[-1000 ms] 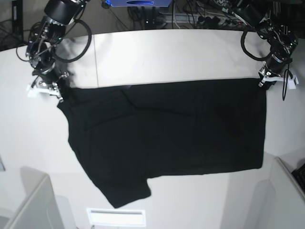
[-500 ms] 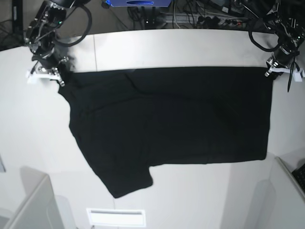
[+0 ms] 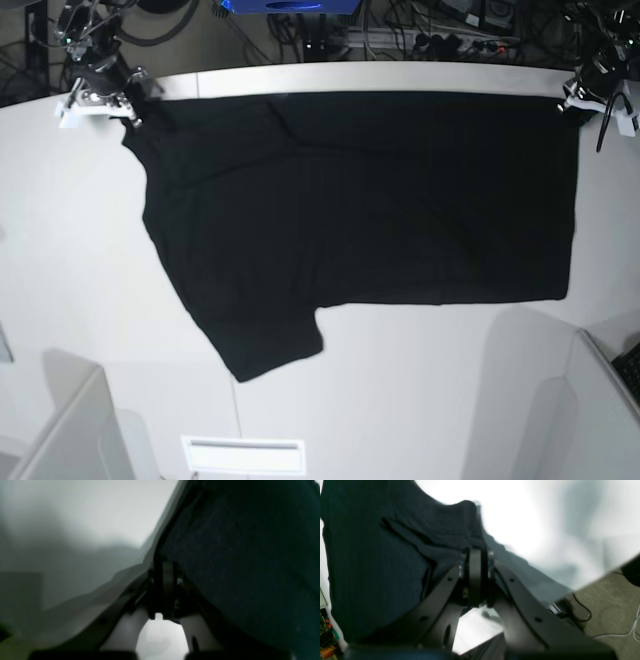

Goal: Fold the T-shirt properly
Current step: 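Drag the shirt with both grippers, straightening it across the table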

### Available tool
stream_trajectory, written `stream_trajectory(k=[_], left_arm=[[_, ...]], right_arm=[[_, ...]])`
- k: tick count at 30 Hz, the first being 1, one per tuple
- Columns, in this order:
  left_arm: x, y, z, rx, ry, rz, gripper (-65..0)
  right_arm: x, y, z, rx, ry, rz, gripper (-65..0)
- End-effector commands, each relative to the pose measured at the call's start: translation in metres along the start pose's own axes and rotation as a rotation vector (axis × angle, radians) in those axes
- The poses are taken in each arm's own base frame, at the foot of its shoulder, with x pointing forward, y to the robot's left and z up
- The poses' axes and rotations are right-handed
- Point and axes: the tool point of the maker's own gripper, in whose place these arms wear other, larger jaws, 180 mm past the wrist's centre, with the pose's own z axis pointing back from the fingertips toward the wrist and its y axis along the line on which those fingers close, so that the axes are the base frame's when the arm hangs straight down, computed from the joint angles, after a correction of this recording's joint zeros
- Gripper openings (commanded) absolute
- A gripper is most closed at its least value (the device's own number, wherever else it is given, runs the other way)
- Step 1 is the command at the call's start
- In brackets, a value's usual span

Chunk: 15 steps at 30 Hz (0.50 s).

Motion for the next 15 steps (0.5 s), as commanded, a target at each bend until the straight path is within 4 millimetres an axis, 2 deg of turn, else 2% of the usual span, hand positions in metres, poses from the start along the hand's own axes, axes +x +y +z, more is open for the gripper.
stream_trajectory(k=[1, 9, 15], left_arm=[[0.004, 0.008, 0.008, 0.032, 0.005, -0.036, -65.0], [-0.004, 0.017, 0.026, 0.068, 0.025, -0.084, -65.0], [-0.005, 0.018, 0.028, 0.073, 0.028, -0.092, -65.0]], right_arm=[[0.008, 0.000, 0.005, -0.005, -0.026, 0.018, -65.0], [-0.002, -0.019, 0.015, -0.048, -0.002, 0.026, -65.0], [-0.003, -0.018, 0.016, -0.046, -0.001, 0.032, -65.0]])
